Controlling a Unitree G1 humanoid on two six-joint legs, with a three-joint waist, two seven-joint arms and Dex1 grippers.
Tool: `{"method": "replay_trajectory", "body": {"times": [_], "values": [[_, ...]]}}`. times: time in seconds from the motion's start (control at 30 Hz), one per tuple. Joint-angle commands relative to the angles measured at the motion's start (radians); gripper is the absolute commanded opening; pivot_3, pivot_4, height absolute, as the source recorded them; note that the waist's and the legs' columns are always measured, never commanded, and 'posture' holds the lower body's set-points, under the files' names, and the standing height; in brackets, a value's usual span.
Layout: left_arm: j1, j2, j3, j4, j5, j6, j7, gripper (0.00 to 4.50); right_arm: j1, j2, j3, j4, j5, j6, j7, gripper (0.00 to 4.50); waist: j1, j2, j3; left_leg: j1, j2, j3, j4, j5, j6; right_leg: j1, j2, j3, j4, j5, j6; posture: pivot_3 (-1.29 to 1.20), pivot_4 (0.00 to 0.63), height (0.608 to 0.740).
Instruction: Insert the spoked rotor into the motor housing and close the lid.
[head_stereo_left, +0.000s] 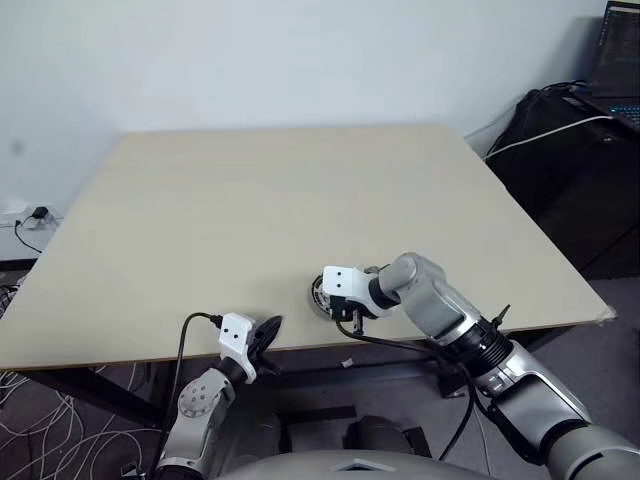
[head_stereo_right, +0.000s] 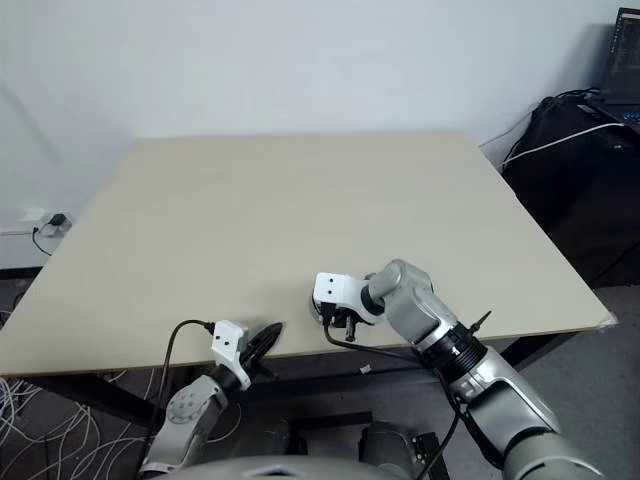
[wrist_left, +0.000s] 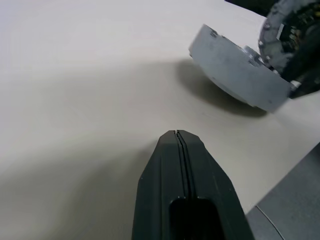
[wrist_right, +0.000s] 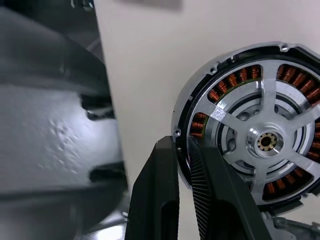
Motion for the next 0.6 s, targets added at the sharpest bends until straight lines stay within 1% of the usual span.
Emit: {"method": "replay_trajectory", "body": {"times": [0.03,0.17,0.47,0.53,0.57,0.6], "values": [[-0.017,-0.003,-0.001,-0.031,-0.009,0.001,-0.004,0.00,-0.017,0.024,-0.019,-0.042,0.046,0.026,-0.023,0.10,-0.001,0.000,0.000,0.000,0.000,0.000,0.000,0.000,0.000,0.000,0.000,0.000,0.000,0.000,0.000,0.00,0.000,0.740],[-0.004,-0.007,-0.008,-0.052,-0.005,0.008,0.003,0.00,-0.036,0.079,-0.015,0.004,0.054,0.017,-0.097,0.10,-0.007,0.000,0.000,0.000,0.000,0.000,0.000,0.000,0.000,0.000,0.000,0.000,0.000,0.000,0.000,0.00,0.000,0.740],[0.021,-0.013,-0.023,-0.125,0.002,0.053,0.033,0.00,-0.063,0.108,0.033,0.042,0.068,-0.004,-0.131,0.10,-0.021,0.000,0.000,0.000,0.000,0.000,0.000,0.000,0.000,0.000,0.001,0.000,0.000,0.000,0.000,0.00,0.000,0.740],[0.016,-0.019,-0.029,-0.125,0.006,0.060,0.042,0.00,-0.066,0.115,0.031,0.043,0.079,-0.002,-0.134,0.83,-0.022,0.000,0.000,0.000,0.000,0.000,0.000,0.000,0.000,0.000,0.001,0.000,0.001,0.000,0.000,0.00,0.000,0.740],[0.013,-0.021,-0.030,-0.122,0.008,0.061,0.046,0.00,-0.067,0.118,0.029,0.037,0.087,-0.002,-0.134,1.04,-0.022,0.000,0.000,0.000,0.000,0.000,0.000,0.000,0.000,0.000,0.002,0.000,0.001,0.000,0.000,0.00,0.000,0.740],[0.009,-0.023,-0.032,-0.118,0.009,0.062,0.048,0.00,-0.068,0.120,0.024,0.031,0.095,-0.002,-0.136,1.35,-0.021,0.000,0.000,0.000,0.001,0.000,0.000,0.000,0.000,0.000,0.002,0.000,0.001,0.000,0.000,0.00,0.000,0.740]]}}
